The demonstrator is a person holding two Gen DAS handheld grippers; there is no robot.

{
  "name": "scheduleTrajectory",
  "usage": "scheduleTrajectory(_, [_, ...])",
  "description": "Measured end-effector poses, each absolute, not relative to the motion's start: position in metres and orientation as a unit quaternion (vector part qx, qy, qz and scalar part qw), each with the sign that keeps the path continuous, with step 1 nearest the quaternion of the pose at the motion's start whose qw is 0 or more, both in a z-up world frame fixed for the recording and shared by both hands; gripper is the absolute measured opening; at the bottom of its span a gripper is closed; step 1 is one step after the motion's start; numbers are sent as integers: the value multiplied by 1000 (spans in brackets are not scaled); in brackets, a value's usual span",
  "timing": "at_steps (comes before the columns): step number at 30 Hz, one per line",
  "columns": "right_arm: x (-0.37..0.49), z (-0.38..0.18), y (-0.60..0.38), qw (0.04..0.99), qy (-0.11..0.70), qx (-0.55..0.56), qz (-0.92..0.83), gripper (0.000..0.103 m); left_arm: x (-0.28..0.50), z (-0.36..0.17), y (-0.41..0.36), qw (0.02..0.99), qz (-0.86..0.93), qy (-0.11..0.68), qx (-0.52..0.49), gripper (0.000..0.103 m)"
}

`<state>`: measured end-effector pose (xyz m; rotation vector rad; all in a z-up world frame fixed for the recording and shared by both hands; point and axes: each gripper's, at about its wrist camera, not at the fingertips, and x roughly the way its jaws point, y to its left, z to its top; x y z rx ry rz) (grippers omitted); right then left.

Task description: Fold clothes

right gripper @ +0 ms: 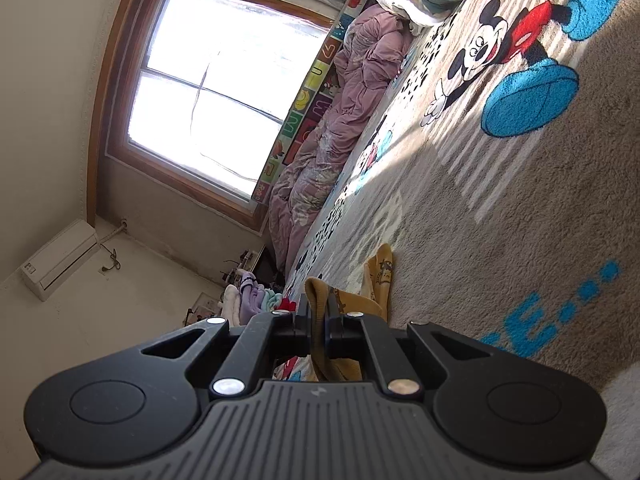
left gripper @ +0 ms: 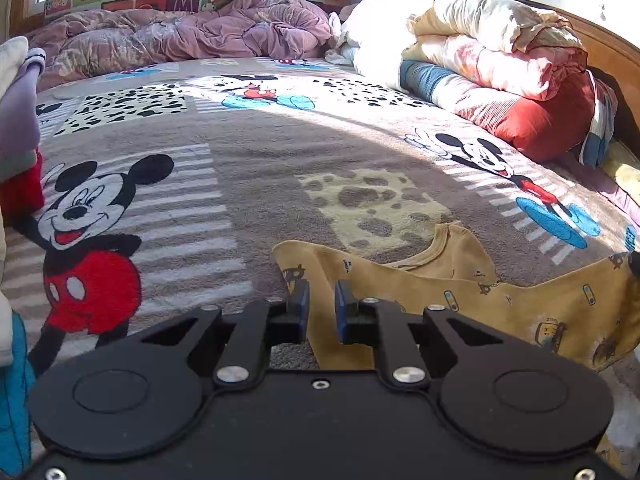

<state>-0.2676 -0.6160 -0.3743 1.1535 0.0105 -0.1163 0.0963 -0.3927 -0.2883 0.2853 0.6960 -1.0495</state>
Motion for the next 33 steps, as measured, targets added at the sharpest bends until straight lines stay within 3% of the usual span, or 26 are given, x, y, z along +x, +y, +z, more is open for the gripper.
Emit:
scheduleTrajectory(9, [-261, -379, -623, 828, -1, 557, -59, 8, 90, -286, -391, 803, -492, 303, 143, 14])
scheduleTrajectory(16, [-248, -379, -620, 831, 6, 553, -52, 8, 49, -252, -356, 809, -494, 278, 157, 15])
scheduleTrajectory(19, [-242, -383, -618, 826, 13, 561, -53, 8, 3, -240, -345, 792, -517, 256, 199, 29])
scheduleTrajectory(25, [-239, -383, -612, 826, 17, 561, -50, 8, -66, -263, -351, 769, -508, 235, 310, 29])
scheduleTrajectory(28, [-237, -384, -608, 824, 21, 565, -49, 8, -64, -277, -355, 772, -493, 250, 314, 23])
scheduleTrajectory(33, [-237, -384, -607, 827, 32, 559, -53, 8, -49, -292, -357, 772, -484, 286, 296, 21])
